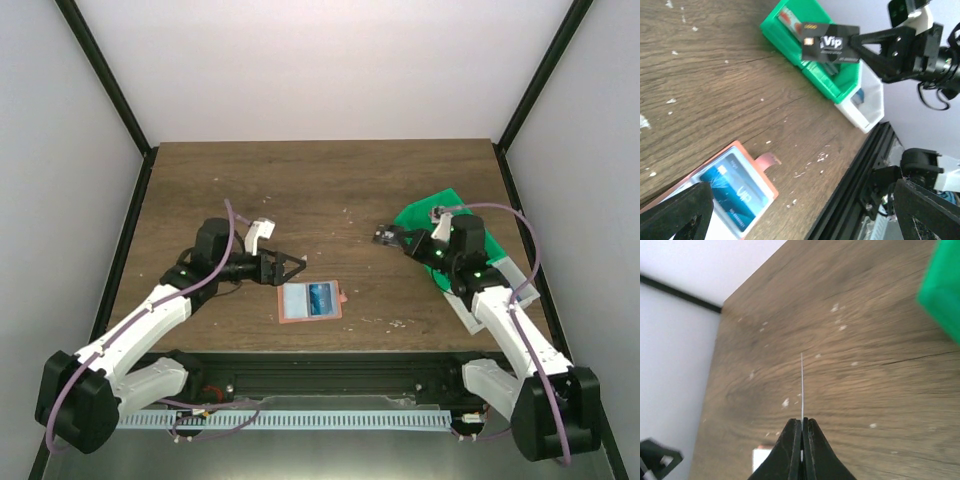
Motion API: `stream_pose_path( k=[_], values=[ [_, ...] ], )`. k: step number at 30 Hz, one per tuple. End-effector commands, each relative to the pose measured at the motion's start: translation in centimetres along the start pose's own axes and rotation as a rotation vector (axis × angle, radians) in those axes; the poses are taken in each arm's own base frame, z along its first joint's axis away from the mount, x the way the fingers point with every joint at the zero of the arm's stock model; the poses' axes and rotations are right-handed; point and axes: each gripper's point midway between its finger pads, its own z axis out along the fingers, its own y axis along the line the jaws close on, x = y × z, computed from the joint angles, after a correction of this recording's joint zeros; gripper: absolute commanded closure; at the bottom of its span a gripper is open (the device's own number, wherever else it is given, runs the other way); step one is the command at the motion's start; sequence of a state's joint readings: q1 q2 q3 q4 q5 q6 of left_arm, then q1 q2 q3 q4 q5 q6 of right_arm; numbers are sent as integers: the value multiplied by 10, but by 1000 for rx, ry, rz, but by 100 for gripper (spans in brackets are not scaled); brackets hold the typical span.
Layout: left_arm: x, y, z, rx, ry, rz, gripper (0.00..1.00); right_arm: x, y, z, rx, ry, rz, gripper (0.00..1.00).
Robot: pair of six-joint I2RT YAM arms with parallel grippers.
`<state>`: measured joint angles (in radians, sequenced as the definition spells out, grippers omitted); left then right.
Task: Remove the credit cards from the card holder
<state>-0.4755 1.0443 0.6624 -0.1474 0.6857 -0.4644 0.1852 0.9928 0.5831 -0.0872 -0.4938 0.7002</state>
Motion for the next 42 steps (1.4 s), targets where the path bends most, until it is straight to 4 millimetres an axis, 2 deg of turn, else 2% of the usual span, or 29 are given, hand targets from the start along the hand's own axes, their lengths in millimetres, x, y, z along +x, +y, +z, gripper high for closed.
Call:
stream_pose_path(
  k=[1, 5, 9, 17, 20, 30, 33, 42],
  values=[
    [3, 14, -5, -94, 14, 77, 0, -31, -32, -23, 173, -81, 45, 100],
    [-3, 12, -11, -117, -17, 104, 0, -48, -71, -50, 329, -157, 97, 100],
    [-1, 11, -11, -119, -8, 103, 0, -55, -100, -73, 493, -215, 134, 99],
    [9, 7, -9, -157, 16, 149, 1, -57, -145, -97, 682, -244, 202, 100],
    [10, 5, -10, -158, 13, 159, 0, -61, -149, -102, 682, -273, 225, 100],
    [12, 1, -11, -154, 12, 172, 0, -75, -143, -114, 686, -344, 230, 100],
    [13, 1, -10, -153, 14, 173, 0, -82, -140, -110, 645, -355, 223, 99],
    [12, 1, -12, -160, 6, 176, 0, -102, -151, -96, 597, -368, 264, 99]
  ],
)
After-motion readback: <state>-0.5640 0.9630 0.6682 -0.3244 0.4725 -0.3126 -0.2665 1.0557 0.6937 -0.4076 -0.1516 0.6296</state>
